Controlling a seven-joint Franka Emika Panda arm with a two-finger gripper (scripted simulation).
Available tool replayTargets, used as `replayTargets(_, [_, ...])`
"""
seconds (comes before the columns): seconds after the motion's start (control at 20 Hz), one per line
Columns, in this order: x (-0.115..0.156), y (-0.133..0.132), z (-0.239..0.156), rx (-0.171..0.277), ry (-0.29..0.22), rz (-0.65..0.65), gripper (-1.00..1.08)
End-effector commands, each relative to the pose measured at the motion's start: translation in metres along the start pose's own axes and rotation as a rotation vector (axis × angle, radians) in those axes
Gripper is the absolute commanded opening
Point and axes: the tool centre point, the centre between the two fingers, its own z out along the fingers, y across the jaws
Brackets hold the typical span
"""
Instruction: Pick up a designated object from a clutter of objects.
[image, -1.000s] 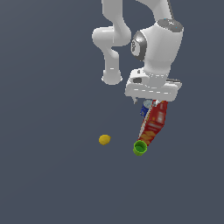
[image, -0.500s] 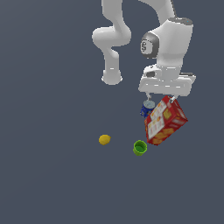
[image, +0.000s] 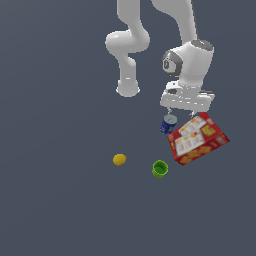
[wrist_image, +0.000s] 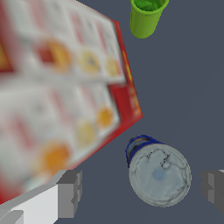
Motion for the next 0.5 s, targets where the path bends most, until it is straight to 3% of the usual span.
replayTargets(0.0, [-0.0244, 0.0340, 0.0376, -0.077, -0.078, 0.026, 1.00])
replayTargets(0.45, [-0.0233, 0.0314, 0.0427, -0.068, -0.072, 0.024, 1.00])
